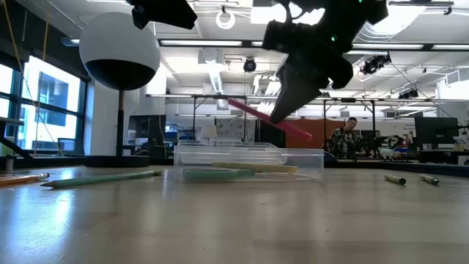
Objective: Pick & place school supplies into a supply box
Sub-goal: Put the pink pen into the transparent supply box
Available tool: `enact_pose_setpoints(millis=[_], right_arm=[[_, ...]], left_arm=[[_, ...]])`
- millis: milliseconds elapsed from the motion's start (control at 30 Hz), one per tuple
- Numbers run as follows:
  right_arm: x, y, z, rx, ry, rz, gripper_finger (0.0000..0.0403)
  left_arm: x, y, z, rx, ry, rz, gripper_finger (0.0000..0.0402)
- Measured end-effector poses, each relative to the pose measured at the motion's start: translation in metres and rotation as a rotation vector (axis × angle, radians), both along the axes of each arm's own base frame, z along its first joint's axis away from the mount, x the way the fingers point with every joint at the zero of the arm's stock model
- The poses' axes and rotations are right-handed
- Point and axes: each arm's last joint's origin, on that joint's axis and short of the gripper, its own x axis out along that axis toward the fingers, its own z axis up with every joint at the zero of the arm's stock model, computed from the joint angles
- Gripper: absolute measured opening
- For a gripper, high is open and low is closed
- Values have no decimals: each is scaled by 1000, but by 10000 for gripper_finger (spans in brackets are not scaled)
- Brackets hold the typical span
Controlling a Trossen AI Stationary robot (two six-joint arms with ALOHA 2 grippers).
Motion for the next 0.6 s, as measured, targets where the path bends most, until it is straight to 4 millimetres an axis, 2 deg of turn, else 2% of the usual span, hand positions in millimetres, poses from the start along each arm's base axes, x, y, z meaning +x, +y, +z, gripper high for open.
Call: enact_pose_setpoints(millis=[267,400,600], right_arm=[[4,-2,-7,27,-107,80,24],[4,-2,-11,16,-96,77,24],[10,-1,-37,-24,-7,119,32]], left_arm=[[0,0,0,7,0,5,136],[0,0,0,8,-1,7,136],[0,0,0,8,-1,8,136]])
